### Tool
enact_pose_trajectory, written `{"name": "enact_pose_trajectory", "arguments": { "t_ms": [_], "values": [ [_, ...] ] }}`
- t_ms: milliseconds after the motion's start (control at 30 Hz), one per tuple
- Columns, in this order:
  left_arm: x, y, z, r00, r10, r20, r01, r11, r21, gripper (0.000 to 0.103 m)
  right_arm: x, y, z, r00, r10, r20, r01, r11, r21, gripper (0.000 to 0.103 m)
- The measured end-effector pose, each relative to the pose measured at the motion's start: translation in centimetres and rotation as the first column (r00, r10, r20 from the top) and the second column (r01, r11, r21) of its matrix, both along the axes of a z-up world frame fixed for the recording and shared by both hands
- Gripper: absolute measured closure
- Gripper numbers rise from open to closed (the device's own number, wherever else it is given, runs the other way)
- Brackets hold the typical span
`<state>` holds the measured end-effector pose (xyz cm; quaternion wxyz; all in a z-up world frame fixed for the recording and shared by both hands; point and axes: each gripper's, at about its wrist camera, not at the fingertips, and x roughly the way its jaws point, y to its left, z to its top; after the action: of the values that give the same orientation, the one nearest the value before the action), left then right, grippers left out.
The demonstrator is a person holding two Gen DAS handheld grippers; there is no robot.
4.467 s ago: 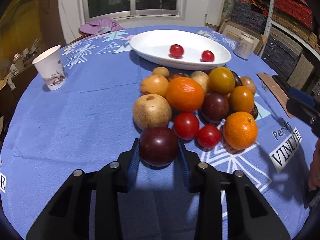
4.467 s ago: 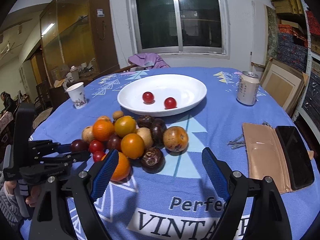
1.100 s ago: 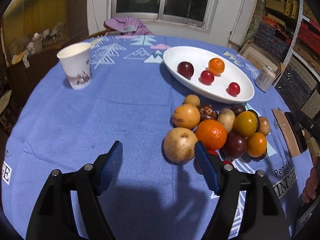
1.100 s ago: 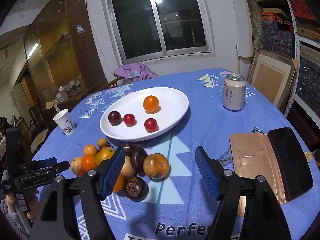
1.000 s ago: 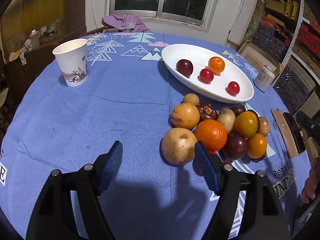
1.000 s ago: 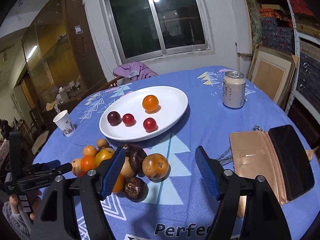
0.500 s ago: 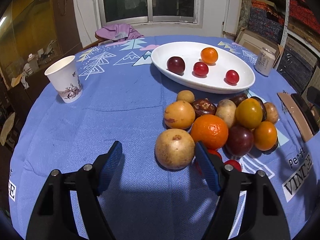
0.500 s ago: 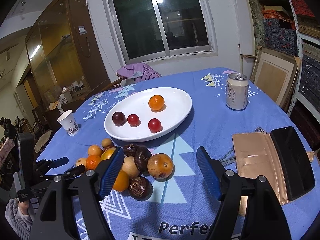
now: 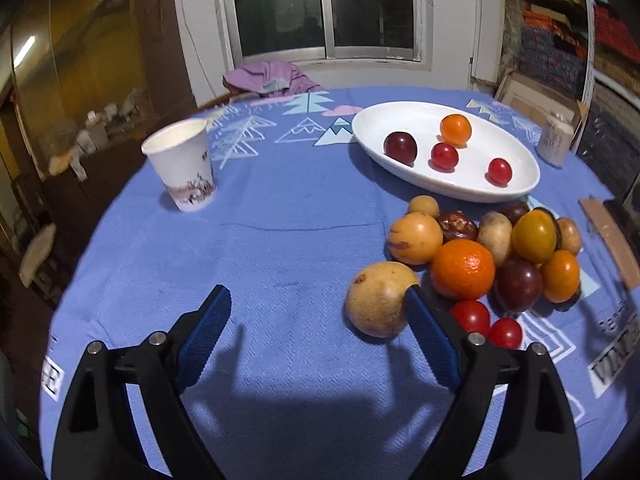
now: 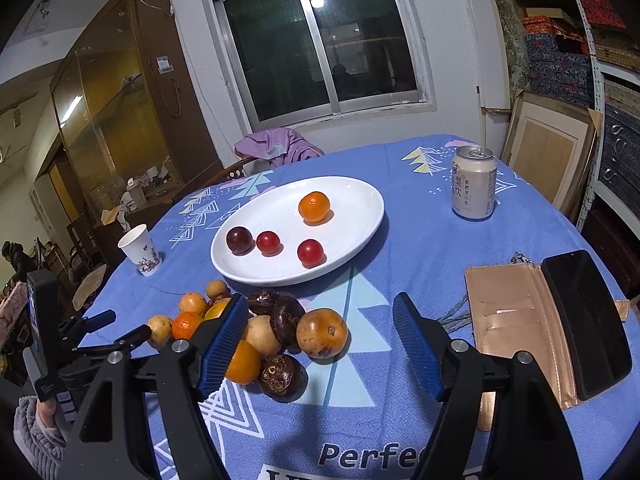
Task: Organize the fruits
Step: 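Move the left tool to the beige round pear and grasp it, then grasp the orange tomato with the right tool while the left tool holds the pear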
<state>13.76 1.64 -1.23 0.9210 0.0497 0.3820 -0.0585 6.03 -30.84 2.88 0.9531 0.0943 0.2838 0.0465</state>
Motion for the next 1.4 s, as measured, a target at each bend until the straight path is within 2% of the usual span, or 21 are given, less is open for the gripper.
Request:
{"name": "enact_pose_trajectory", "arguments": {
  "t_ms": [67,167,267,367,600,767,1000,1167,1300,1400],
  "values": [
    [0.1,-0.2,-0.2,1.000,-0.024,-0.018,0.023,0.999,-0.032,0.017,-0.1,0.1,0.0,1.000,0.001,0.004,-0.001,1.000,-0.005,0.027],
    [-0.2,-1.4,-0.6,0.999,-0.054,-0.003,0.054,0.998,0.015,0.017,-0.1,0.2,0.1,1.000,0.000,0.006,0.000,1.000,-0.007,0.027],
    [0.1,-2.1,-1.4,0.995,-0.086,-0.044,0.086,0.996,-0.001,0.017,-0.1,0.2,0.1,1.000,0.001,0.007,-0.001,1.000,-0.006,0.027],
    [0.3,-2.6,-1.6,0.994,-0.099,-0.043,0.098,0.995,-0.009,0.018,-0.2,0.2,0.1,1.000,0.002,0.010,-0.002,1.000,-0.007,0.027],
    [0.7,-3.1,-2.2,0.983,-0.164,-0.080,0.157,0.984,-0.080,0.052,-0.2,0.3,0.1,1.000,0.001,0.011,-0.001,1.000,-0.010,0.027],
    [0.9,-3.8,-2.6,0.976,-0.198,-0.087,0.191,0.978,-0.089,0.053,-0.1,0.4,0.0,1.000,0.004,0.010,-0.003,1.000,-0.015,0.027],
    [1.0,-3.5,-2.6,0.979,-0.182,-0.089,0.174,0.981,-0.088,0.059,-0.1,0.7,-0.2,1.000,0.005,0.008,-0.005,1.000,-0.027,0.027],
    [0.0,-2.8,-1.9,0.991,-0.124,-0.050,0.122,0.992,-0.031,0.059,-0.2,0.6,-0.1,1.000,0.005,0.013,-0.004,1.000,-0.026,0.027],
    [-0.2,-0.5,-0.6,0.999,-0.029,-0.018,0.028,0.998,-0.063,0.059,-0.4,1.6,-0.4,0.999,0.039,0.005,-0.038,0.998,-0.048,0.027],
    [0.2,0.6,-0.6,0.999,0.020,-0.042,-0.024,0.994,-0.104,0.059,-0.9,3.6,-0.9,0.995,0.101,0.006,-0.100,0.988,-0.113,0.027]
  ]
}}
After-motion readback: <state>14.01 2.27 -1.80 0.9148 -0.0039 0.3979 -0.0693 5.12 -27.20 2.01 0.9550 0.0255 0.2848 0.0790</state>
